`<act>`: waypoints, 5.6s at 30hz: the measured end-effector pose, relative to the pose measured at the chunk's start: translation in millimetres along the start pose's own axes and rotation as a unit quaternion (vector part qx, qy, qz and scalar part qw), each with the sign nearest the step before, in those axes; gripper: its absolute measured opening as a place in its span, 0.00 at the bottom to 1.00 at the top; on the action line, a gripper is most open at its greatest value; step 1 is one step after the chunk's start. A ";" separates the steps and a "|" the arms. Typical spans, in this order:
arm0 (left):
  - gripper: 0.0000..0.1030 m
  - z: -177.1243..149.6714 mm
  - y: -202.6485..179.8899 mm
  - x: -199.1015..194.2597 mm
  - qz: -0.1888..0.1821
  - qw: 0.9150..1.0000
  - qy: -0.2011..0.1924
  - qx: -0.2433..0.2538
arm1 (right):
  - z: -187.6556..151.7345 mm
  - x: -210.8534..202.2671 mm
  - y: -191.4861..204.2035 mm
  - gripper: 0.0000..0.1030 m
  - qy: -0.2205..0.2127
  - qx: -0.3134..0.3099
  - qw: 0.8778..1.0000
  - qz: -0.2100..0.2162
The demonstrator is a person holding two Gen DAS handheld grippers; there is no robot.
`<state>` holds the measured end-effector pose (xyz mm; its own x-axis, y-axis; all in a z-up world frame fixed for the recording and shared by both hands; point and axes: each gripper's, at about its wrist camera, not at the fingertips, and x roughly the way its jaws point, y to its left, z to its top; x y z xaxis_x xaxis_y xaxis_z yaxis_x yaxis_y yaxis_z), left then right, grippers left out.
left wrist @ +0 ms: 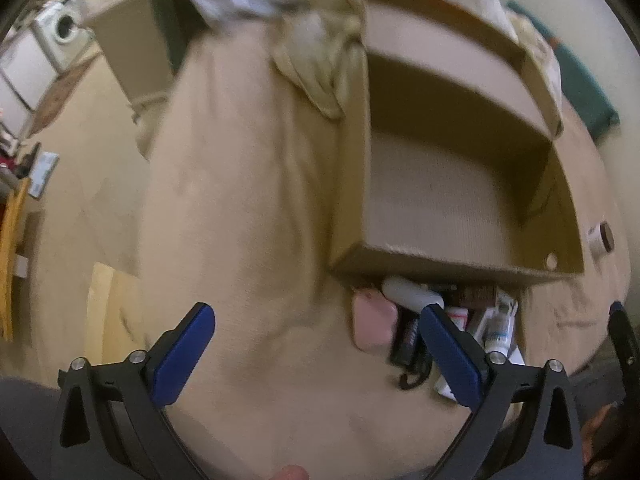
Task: Organize rigid objects
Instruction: 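Grasp the pink keychain with the left tool while the right tool grasps the white pill bottle, then carry both items into the box and open both tools to release them, then grasp the white earbud case with the left tool while the right tool grasps the white plug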
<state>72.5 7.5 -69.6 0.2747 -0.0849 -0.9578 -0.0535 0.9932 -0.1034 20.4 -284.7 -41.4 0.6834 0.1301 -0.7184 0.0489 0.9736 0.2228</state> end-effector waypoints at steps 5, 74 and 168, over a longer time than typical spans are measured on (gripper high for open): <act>0.83 -3.4 -15.1 40.5 -0.014 0.997 0.071 0.003 | 1.3 5.0 -13.1 1.00 0.020 0.032 0.999 0.005; 0.20 24.5 -89.9 -57.3 0.053 0.983 -0.128 0.124 | 42.3 38.9 5.2 0.27 0.095 -0.012 0.993 0.075; 0.85 4.9 -52.7 55.7 0.016 0.997 0.026 0.068 | 23.0 52.3 -43.7 0.97 0.179 0.010 0.983 0.033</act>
<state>95.4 -49.2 -116.1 0.2254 -0.0542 -0.9728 0.0706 0.9967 -0.0392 70.8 -324.8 -73.6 0.3863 0.2535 -0.8868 0.0297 0.9576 0.2867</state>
